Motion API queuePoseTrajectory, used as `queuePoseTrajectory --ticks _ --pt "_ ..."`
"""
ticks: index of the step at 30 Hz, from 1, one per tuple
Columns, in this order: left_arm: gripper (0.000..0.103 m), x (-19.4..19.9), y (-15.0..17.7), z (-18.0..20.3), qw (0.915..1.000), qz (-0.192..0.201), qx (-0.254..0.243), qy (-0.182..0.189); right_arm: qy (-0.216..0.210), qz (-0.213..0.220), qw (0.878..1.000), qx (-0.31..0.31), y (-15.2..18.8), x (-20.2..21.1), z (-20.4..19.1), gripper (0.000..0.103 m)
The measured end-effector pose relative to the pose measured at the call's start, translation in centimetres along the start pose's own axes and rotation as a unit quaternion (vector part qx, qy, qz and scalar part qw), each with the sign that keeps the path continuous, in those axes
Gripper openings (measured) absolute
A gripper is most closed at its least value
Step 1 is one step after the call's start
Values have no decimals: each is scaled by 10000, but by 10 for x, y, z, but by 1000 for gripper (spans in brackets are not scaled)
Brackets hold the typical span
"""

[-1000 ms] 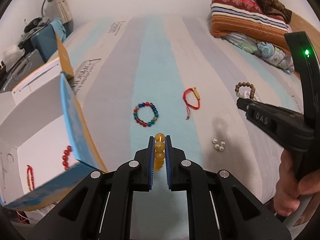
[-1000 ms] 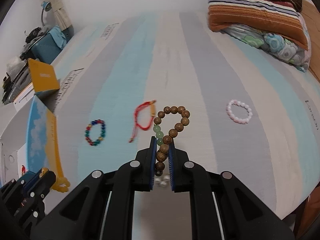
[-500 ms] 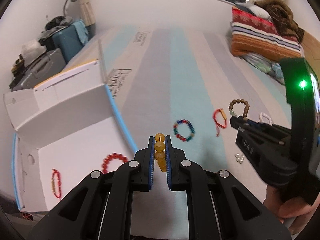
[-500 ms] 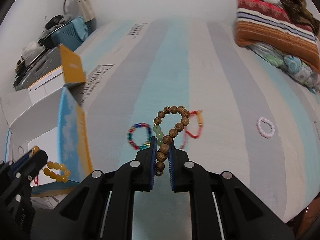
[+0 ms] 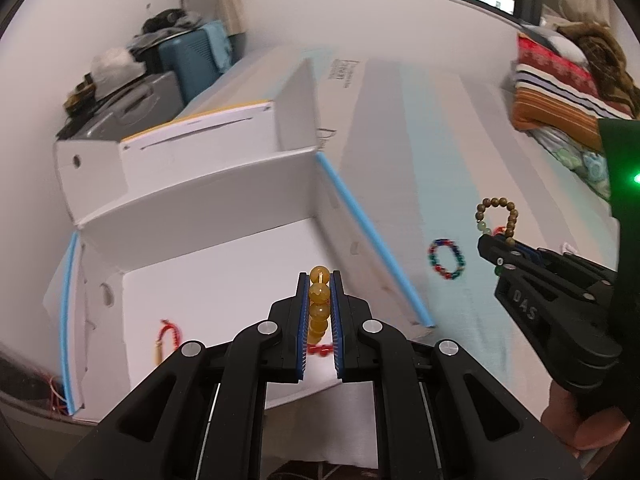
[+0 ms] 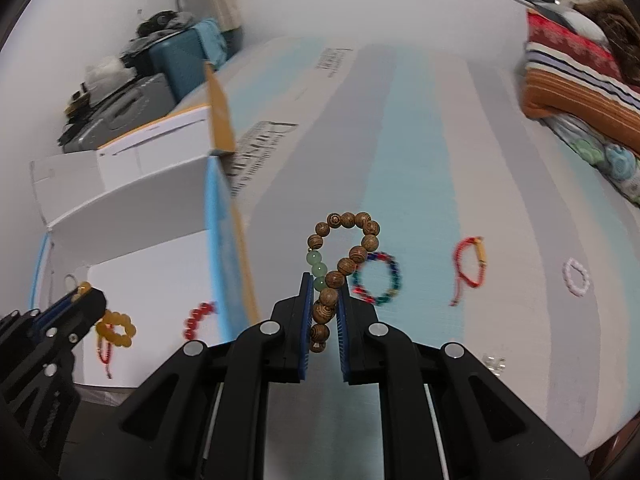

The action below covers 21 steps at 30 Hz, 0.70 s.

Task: Organize jewelry
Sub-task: 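Carry both bracelets into the white box and open both tools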

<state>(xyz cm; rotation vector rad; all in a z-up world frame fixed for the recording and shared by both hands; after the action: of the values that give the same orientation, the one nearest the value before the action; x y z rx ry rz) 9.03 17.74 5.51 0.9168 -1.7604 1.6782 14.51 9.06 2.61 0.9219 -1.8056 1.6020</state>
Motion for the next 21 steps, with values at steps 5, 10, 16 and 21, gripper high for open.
queuePoseTrajectory --ticks 5,10,16,21 --pt "9 3 10 -36 9996 -19 216 -170 -235 52 9993 291 2 3 -39 10" --pt "9 2 24 -64 9987 -103 400 -298 -380 -12 9981 477 7 -2 -71 10" --pt "9 -4 36 -92 9971 -224 591 -431 -506 -107 9966 647 16 -10 -100 10" --pt "9 -14 48 -112 9950 -376 753 -536 -602 -230 9945 826 26 -21 -121 10"
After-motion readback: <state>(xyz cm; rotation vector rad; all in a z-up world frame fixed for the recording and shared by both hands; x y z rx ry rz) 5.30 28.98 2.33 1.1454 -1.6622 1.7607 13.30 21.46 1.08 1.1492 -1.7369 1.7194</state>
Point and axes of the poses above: each gripper's, at about its wrist camera, not at the fingertips, and x roughly against the way its jaws point, z to its right, y to its underside, the point moved 5 cm from there along -x, roughly the way its jaws point, and after that the axes turned 6 degrees about -x, right-handed, at the moved point
